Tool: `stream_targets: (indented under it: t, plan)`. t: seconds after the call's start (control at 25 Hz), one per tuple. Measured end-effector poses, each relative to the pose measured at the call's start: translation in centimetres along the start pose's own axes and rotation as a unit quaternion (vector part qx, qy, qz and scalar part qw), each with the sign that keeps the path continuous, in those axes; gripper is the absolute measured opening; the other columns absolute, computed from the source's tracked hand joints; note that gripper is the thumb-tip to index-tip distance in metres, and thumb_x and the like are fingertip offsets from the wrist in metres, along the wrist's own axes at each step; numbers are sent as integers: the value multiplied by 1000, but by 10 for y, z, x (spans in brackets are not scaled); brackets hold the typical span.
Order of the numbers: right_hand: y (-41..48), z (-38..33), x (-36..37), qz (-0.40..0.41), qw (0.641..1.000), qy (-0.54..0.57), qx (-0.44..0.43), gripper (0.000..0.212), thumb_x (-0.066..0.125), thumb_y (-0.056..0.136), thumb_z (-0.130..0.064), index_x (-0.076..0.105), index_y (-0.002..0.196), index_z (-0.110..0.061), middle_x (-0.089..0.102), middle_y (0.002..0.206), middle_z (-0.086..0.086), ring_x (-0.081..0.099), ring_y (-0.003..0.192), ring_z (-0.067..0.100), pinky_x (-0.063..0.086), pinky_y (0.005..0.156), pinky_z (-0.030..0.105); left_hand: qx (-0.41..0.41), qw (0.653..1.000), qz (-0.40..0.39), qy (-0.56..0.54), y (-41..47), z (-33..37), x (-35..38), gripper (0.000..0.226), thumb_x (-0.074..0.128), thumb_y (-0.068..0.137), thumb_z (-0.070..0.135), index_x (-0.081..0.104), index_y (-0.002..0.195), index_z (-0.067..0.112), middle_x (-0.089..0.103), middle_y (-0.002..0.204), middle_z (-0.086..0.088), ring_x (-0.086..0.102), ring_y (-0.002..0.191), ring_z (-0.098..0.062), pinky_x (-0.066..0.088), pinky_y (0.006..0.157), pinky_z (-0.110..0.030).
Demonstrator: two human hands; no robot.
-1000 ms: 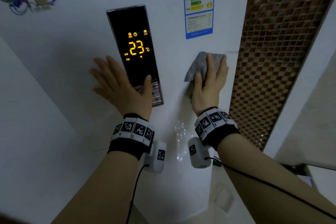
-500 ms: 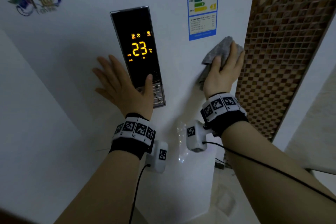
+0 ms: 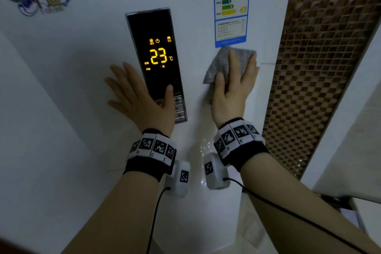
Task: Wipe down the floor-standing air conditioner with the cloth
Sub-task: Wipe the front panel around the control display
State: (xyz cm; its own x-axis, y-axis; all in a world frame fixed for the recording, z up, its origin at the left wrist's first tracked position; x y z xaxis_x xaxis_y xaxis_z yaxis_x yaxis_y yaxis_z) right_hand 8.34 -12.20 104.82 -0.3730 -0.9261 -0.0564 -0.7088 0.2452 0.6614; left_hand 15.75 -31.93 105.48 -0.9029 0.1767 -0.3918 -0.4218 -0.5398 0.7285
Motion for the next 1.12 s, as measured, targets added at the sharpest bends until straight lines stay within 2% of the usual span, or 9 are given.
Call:
stream_targets:
  t: [0.08,0.2,0.28,0.4,0.6,0.76,0.84,0.96,1.12]
  plan:
    - [1,0,-2,-4,999,3,-35,46,49,95,-12,40,140,-17,8,155,20,6,144,37,3,118,38,2,1000,1,-4,-1,0,0,96,59,84,50,4,151,11,-2,159,-15,-7,145,-36,-7,110,-59]
    - [15,13,-17,53,997,26,49,46,48,96,-14,38,141,-18,8,156,17,8,144,34,9,118,42,4,1000,2,-5,-1,0,0,96,61,83,49,4,151,12,-2,159,-15,-7,145,-36,-8,110,-58]
    - [7,7,-8,44,997,26,50,46,46,97,-15,37,142,-21,6,157,16,5,144,34,3,118,34,0,1000,2,-2,0,-1,0,96,61,83,49,5,152,12,-1,159,-15,-7,145,-36,-7,110,-59]
    - [-8,-7,6,-1,1000,14,-24,46,48,96,-13,38,140,-22,6,156,18,3,144,35,-4,114,22,4,1000,0,6,-2,-1,-3,94,58,83,50,4,152,15,-1,159,-13,-5,145,-35,-5,111,-60]
    - [5,-1,-4,38,997,40,46,47,47,96,-13,37,142,-20,5,157,14,3,144,33,4,117,36,-13,1000,-1,11,7,-13,-13,91,55,81,59,6,151,29,-6,159,-15,-10,145,-36,-8,111,-57]
    - [-16,-28,20,-15,999,22,-43,46,50,95,-13,39,140,-21,5,156,18,-1,143,37,-7,113,23,-13,1000,2,4,14,-16,-21,85,54,84,55,10,151,29,-7,158,-18,-11,144,-39,-10,110,-57]
    - [-9,-23,15,-6,999,26,-39,46,51,94,-11,41,139,-18,6,156,19,1,143,38,-8,112,19,-21,1000,3,5,18,-21,-25,84,56,85,52,10,151,29,-7,158,-18,-12,144,-39,-9,110,-58]
    - [-5,-19,12,31,998,47,28,47,48,96,-11,37,141,-20,5,156,16,0,144,35,-1,115,31,-18,1000,-3,1,22,-26,-27,84,57,86,50,9,151,28,-8,158,-17,-12,144,-39,-8,110,-60]
    - [-22,-45,32,-7,998,27,-53,47,52,93,-8,43,137,-19,8,155,18,1,143,38,-2,116,34,-7,1000,-11,-4,22,-30,-28,84,56,85,50,8,151,32,-9,158,-15,-12,144,-37,-8,110,-59]
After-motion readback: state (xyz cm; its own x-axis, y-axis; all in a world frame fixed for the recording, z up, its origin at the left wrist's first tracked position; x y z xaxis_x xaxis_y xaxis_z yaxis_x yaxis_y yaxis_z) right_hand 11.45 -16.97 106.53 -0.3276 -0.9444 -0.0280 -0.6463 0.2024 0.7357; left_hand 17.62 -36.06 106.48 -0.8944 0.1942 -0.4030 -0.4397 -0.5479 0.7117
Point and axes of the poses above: each hand's wrist, its own y-axis towards the middle knuckle, its own x-axis out of the palm, z = x × y, the point moved 8 cm from there along y, towards the middle knuckle
